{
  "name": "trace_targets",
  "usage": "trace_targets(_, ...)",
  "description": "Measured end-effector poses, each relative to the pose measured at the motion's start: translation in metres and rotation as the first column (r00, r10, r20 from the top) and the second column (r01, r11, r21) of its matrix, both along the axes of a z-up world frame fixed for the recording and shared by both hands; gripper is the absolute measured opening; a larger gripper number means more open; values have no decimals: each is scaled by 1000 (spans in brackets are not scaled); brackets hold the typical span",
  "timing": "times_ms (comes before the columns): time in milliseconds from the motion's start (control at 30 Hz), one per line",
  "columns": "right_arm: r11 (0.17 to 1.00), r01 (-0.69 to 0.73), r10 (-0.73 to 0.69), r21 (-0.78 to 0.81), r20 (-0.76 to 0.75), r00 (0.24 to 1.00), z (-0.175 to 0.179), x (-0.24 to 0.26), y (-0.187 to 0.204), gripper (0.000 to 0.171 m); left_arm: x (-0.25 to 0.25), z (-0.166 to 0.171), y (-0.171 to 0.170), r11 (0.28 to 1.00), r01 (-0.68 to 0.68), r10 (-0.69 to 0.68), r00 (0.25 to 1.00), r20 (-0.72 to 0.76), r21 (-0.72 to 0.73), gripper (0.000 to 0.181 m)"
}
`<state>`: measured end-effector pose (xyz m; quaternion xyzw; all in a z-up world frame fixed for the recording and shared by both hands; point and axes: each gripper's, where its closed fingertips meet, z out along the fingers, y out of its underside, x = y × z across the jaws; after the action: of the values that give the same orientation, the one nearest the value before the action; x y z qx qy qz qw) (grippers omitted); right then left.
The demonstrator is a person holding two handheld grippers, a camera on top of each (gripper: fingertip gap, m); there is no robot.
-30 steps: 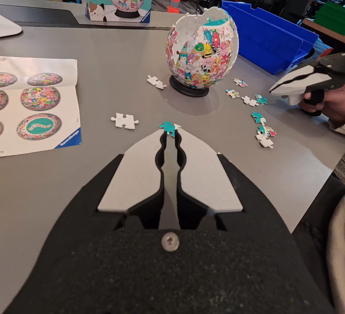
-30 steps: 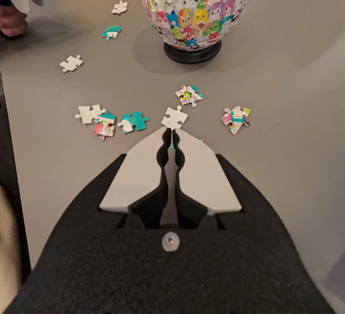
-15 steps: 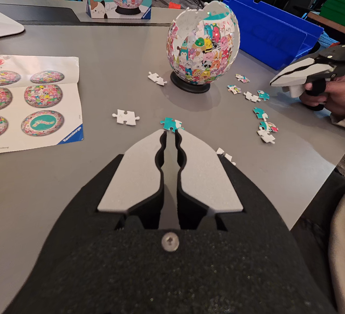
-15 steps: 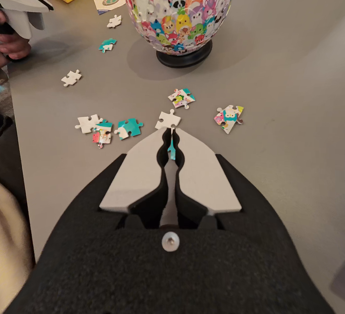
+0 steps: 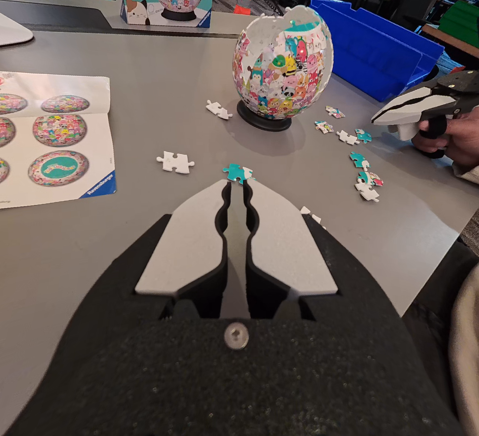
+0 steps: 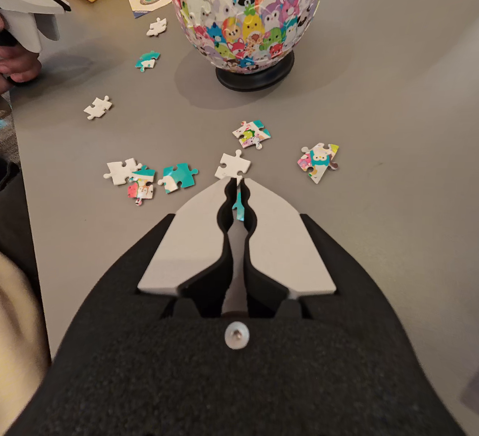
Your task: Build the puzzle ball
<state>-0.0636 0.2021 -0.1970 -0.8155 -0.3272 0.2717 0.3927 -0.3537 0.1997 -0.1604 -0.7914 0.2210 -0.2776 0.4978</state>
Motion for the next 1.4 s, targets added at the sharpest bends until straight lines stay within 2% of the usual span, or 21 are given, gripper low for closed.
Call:
trace_targets(900, 1000, 17, -18, -25, -31, 999, 1, 2, -4, 3, -3, 0, -1, 1000, -12, 12, 1000, 9, -9, 8)
trace_targets(1400, 999, -38, 39, -11, 23, 999, -3, -5, -3, 3, 9, -12, -3, 999, 35, -36, 992, -121, -11, 8)
